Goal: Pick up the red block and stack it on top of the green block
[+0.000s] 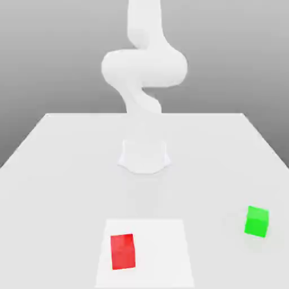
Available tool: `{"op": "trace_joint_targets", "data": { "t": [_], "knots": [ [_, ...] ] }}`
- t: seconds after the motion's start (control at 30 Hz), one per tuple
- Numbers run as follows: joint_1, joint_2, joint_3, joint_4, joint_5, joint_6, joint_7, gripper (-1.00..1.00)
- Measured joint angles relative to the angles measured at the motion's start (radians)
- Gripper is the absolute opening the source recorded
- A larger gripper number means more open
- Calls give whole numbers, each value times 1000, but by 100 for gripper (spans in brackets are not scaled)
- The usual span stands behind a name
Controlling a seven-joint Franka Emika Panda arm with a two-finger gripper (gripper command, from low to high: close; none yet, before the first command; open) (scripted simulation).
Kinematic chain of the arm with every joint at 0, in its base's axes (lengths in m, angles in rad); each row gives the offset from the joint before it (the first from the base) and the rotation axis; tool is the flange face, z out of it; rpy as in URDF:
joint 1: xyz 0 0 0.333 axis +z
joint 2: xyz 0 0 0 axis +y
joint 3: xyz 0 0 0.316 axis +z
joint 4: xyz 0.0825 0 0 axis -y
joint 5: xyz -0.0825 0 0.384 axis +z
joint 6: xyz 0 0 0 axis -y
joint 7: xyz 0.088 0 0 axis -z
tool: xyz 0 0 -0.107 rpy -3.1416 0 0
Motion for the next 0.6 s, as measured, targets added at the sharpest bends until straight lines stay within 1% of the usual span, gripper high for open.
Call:
{"op": "trace_joint_targets", "data": {
  "t": [0.33, 0.6],
  "knots": [
    [33, 369, -73, -129, 30, 175, -130, 0],
    [31, 659, -103, -231, 47, 313, -227, 0]
  ]
}}
